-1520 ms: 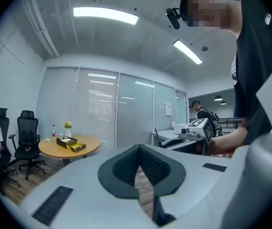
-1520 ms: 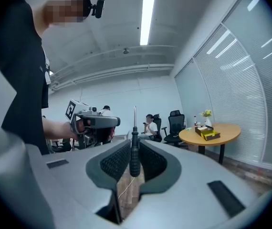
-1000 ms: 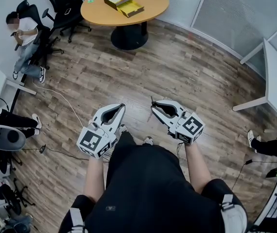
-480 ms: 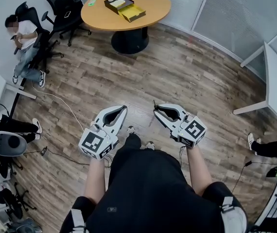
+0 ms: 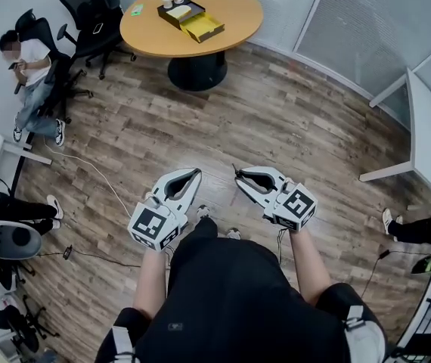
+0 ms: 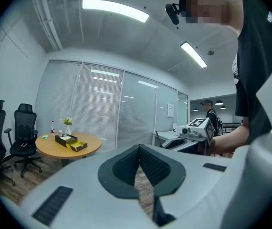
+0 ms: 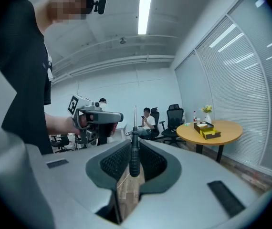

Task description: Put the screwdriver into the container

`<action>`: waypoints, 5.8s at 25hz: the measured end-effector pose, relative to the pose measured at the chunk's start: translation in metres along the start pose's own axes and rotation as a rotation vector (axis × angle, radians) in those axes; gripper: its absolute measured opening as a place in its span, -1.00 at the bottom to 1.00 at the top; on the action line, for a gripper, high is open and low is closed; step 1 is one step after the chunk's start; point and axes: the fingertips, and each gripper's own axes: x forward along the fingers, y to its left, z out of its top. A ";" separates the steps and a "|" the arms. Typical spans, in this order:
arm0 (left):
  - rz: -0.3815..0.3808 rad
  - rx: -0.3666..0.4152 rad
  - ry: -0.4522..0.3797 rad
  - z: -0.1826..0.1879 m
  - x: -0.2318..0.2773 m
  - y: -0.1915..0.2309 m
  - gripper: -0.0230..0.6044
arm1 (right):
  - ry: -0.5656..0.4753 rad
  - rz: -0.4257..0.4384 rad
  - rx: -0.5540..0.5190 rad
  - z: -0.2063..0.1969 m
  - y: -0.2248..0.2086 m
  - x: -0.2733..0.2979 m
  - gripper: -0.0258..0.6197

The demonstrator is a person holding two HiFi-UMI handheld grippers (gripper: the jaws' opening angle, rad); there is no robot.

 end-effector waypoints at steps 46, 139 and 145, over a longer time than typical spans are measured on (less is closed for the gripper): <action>-0.132 -0.019 0.034 0.000 0.005 0.133 -0.91 | 0.020 -0.180 0.029 0.015 -0.065 0.108 -0.76; 0.002 -0.047 0.003 0.056 0.223 0.277 -0.91 | 0.022 -0.015 -0.013 0.064 -0.327 0.164 -0.76; -0.044 -0.055 0.010 0.053 0.226 0.297 -0.91 | 0.030 -0.067 -0.005 0.063 -0.336 0.181 -0.76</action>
